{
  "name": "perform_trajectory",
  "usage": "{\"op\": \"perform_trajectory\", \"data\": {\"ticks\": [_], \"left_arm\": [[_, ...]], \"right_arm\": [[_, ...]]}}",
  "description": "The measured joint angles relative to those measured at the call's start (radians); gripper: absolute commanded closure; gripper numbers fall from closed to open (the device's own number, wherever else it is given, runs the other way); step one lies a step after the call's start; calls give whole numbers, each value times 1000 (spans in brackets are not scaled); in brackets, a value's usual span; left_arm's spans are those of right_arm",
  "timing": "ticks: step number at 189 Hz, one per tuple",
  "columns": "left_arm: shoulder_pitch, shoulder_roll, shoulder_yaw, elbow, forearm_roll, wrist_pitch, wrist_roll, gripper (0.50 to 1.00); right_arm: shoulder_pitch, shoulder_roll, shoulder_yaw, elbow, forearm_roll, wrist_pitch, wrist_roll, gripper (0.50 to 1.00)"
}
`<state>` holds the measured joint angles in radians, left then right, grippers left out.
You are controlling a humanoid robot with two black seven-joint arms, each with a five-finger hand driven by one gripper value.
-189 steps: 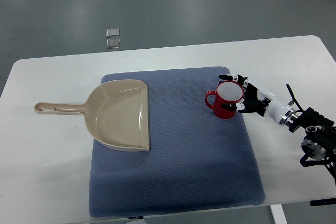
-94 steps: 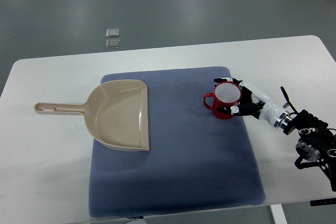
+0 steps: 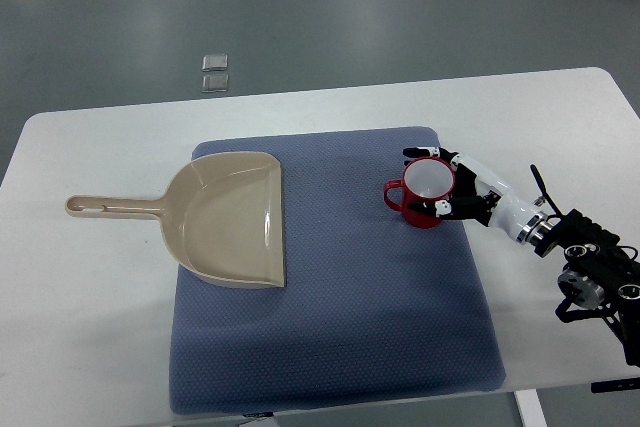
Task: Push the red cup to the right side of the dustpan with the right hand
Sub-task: 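Push the red mug with the right hand toward the dustpan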
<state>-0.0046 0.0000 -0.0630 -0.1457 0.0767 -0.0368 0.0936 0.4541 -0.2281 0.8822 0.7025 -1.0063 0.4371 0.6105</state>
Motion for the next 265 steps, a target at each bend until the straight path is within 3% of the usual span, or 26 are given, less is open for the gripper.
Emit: {"op": "perform_trajectory", "data": {"ticks": [68,265], "left_arm": [[0,0,0,0,0,0,0,500],[0,0,0,0,0,0,0,500]], "right_arm": [[0,16,-1,0,-2,0,0,666],[0,96,-33,13,-6,2,0,664]]}}
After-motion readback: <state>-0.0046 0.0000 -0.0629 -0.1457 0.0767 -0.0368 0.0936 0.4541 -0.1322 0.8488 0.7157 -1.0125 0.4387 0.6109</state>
